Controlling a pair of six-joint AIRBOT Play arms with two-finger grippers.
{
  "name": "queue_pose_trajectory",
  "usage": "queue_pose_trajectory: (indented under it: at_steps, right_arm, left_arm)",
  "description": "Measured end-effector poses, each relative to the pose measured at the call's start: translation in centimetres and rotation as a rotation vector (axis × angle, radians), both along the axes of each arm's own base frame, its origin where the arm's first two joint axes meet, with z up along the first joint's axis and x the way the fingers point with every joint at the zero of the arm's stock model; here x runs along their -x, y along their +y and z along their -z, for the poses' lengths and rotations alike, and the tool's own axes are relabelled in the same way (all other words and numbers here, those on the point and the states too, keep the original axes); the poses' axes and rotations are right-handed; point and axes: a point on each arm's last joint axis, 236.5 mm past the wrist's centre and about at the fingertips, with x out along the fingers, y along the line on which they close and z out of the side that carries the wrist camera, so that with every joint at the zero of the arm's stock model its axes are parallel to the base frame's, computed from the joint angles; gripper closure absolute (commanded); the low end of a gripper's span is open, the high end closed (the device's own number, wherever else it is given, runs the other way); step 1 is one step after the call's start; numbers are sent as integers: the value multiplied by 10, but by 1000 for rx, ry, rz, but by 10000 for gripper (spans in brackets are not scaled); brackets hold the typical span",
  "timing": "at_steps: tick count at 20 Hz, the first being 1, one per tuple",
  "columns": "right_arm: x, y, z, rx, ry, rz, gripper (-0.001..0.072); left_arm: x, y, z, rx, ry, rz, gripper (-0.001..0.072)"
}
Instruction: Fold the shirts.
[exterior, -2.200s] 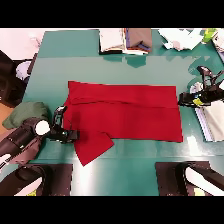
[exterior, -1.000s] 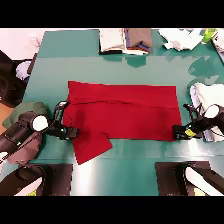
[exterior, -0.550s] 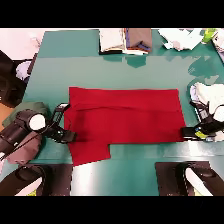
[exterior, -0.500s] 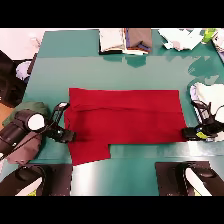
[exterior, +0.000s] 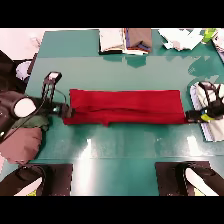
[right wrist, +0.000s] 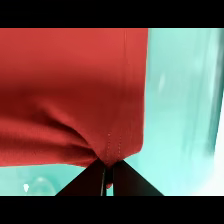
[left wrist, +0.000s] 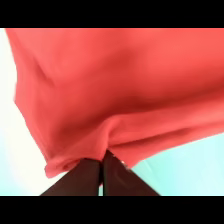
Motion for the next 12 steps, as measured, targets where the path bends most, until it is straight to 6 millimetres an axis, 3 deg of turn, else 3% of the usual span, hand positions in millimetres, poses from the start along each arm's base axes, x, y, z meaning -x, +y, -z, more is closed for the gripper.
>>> queue_pose_trajectory:
  at_steps: [3,7,12]
  right_arm:
    - [-47,1,-2,-28,-36,3,695]
    - [-102,0,4,-51,-58,12,695]
    - [-154,2,17,-89,-60,22,692]
  left_arm:
    - [-47,-2,4,-48,-48,-2,682]
    - [-104,5,29,-76,-46,-50,681]
    - [-145,8,55,-72,-61,-58,659]
